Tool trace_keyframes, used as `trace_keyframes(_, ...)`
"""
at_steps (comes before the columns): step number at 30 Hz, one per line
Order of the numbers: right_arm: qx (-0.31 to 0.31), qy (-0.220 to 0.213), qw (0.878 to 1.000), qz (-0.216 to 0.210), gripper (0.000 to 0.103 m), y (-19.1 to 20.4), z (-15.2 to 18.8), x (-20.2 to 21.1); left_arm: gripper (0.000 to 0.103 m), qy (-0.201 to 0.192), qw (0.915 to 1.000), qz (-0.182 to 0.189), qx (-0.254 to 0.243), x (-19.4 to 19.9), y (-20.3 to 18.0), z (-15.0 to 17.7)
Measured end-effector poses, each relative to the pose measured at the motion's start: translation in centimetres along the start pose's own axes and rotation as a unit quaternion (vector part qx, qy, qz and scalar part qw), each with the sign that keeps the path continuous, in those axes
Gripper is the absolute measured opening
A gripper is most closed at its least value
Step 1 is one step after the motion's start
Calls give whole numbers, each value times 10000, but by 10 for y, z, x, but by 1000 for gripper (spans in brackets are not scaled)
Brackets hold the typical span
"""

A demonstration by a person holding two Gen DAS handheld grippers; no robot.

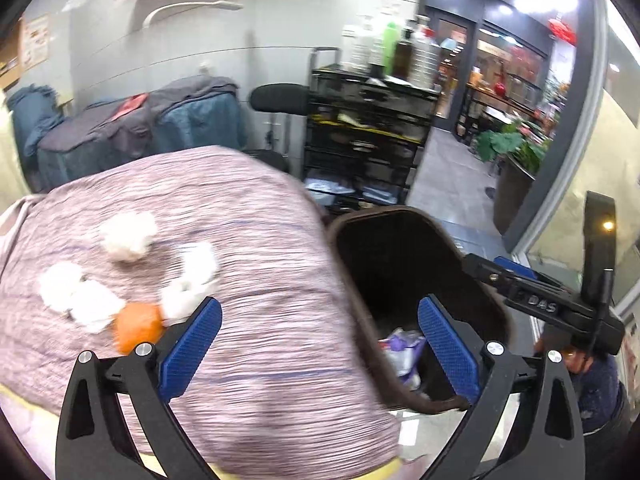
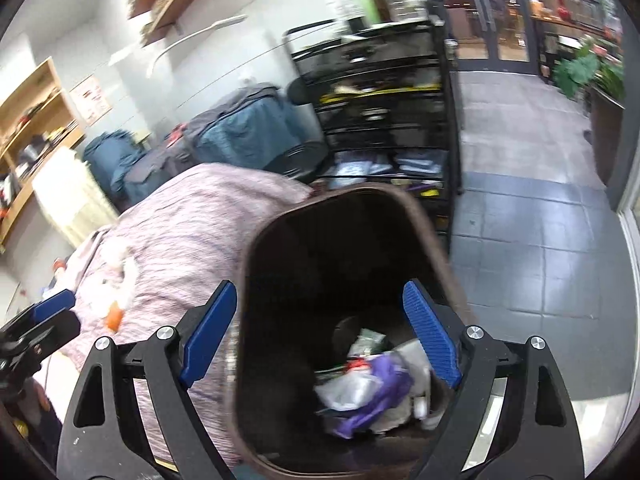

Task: Collect trash
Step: 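Grasp the white cloth with the left tool while the right tool grasps the striped paper, then drop the striped paper into the bin with the right tool while the left tool carries the cloth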

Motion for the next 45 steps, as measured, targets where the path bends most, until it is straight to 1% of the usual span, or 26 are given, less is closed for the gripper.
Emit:
trace_keyframes(5,439,147,9978,-483,85,57,-1,-12,97,26,9986,-375,359,11,56,9)
trace_keyframes(7,629,222,9956,-659,85,78,0,-16,97,46,9969,-604,497,17,83,16)
trace_keyframes(11,1158,402,9872,-1020,85,126,7,-26,97,99,9920,-920,864,29,135,30)
trace_keyframes(14,1556,595,9789,-1182,85,158,13,-37,97,175,9865,-1214,1083,36,172,42)
trace_keyframes(16,1836,677,9730,-1228,85,178,15,-44,97,256,9832,-1344,1209,38,193,49)
trace_keyframes(18,2027,730,9687,-1232,85,191,15,-52,97,390,9810,-1357,1333,36,209,55)
trace_keyframes(20,2207,826,9640,-1235,85,206,16,-61,97,478,9795,-1337,1431,33,220,60)
trace_keyframes(22,2500,973,9559,-1195,84,221,21,-73,97,600,9784,-1309,1481,25,229,61)
trace_keyframes(24,2687,1102,9503,-1120,84,231,25,-87,97,690,9773,-1376,1455,17,238,59)
trace_keyframes(25,2756,1167,9478,-1104,82,235,27,-93,97,722,9761,-1450,1452,13,245,57)
trace_keyframes(27,2910,1319,9420,-1029,75,242,30,-108,97,806,9733,-1514,1526,5,260,55)
trace_keyframes(29,2999,1423,9388,-916,69,245,31,-123,97,849,9715,-1498,1630,-2,271,51)
trace_keyframes(31,2982,1528,9384,-845,65,246,31,-137,97,950,9699,-1476,1686,-13,281,47)
trace_keyframes(33,2980,1496,9395,-791,61,248,27,-145,97,1016,9686,-1458,1741,-23,287,43)
trace_keyframes(34,3015,1474,9390,-757,53,250,25,-146,97,1057,9680,-1401,1795,-30,290,41)
trace_keyframes(35,3038,1491,9379,-764,39,253,24,-148,97,1099,9671,-1349,1854,-36,292,39)
trace_keyframes(37,3012,1602,9359,-879,26,257,27,-152,96,1146,9652,-1384,1897,-45,295,38)
trace_keyframes(38,2995,1617,9360,-895,21,257,28,-153,95,1170,9648,-1445,1857,-49,296,36)
trace_keyframes(39,2968,1623,9365,-924,19,257,29,-154,90,1175,9647,-1522,1800,-51,296,35)
trace_keyframes(40,2929,1616,9374,-967,17,257,29,-154,79,1157,9649,-1586,1746,-50,295,34)
trace_keyframes(41,2863,1589,9393,-1022,14,257,28,-152,73,1127,9655,-1632,1687,-49,294,33)
trace_keyframes(43,2739,1525,9431,-1107,12,255,25,-147,52,1051,9686,-1593,1591,-45,289,31)
trace_keyframes(44,2682,1492,9448,-1145,10,254,23,-145,46,1015,9694,-1587,1576,-42,288,31)
trace_keyframes(45,2626,1461,9464,-1185,10,253,22,-142,36,1001,9694,-1589,1579,-40,287,31)
Point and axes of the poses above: each gripper's, at about its wrist camera, not at the fingertips, and x roughly against the way its jaws point, y to its left, z to its underside, the point moved 10 cm from there along -x, roughly the way its jaws point
